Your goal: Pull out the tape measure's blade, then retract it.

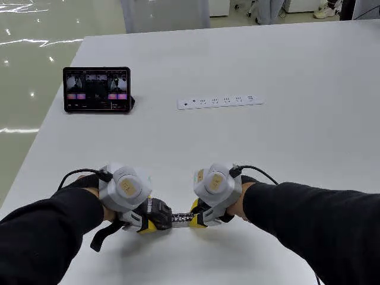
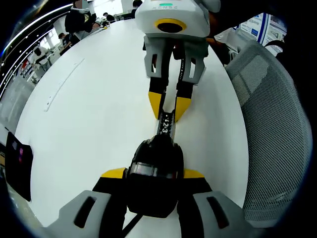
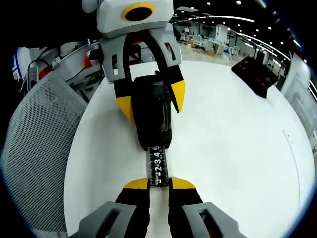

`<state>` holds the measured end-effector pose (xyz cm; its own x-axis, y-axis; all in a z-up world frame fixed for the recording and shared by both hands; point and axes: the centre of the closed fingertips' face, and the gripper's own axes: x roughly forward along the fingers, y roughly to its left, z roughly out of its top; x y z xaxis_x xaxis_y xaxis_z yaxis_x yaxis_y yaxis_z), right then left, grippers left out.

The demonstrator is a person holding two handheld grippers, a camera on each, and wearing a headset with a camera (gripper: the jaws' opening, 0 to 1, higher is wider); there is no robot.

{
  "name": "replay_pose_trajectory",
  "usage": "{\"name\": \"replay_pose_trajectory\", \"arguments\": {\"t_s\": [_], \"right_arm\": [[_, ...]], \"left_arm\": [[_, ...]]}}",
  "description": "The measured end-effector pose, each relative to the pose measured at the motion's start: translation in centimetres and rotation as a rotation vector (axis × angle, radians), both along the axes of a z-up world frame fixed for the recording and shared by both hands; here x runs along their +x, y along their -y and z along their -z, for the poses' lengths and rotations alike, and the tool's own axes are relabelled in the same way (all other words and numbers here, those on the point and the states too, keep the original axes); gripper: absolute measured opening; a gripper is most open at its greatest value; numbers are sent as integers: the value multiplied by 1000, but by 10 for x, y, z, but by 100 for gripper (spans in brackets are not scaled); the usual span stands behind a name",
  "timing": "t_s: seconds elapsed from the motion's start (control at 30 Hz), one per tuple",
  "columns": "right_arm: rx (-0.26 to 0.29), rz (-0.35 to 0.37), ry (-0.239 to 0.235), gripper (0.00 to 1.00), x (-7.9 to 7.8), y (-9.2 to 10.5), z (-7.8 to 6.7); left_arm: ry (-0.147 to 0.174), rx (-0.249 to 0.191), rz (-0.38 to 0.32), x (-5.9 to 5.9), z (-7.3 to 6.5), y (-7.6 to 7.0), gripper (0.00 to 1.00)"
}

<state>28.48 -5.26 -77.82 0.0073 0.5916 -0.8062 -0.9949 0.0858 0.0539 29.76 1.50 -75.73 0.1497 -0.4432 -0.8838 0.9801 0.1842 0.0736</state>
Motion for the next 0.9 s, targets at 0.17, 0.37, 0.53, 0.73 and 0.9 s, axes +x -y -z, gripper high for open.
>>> {"name": "replay_pose_trajectory", "arguments": {"t_s": [0.17,0.37,0.53,0.73,0.9], "right_arm": [[-5,6,0,10,0,3,0],[-9,11,1,10,-1,7,1],[-17,14,-1,10,-1,10,1],[-21,18,-4,10,-2,13,1],[-23,17,-2,10,-2,18,1]], "left_arm": [[0,-1,2,0,0,0,34],[2,-2,4,-1,0,0,34],[2,-2,5,-1,0,0,34],[3,-3,4,-1,0,0,34],[2,-4,1,-1,0,0,34]]}}
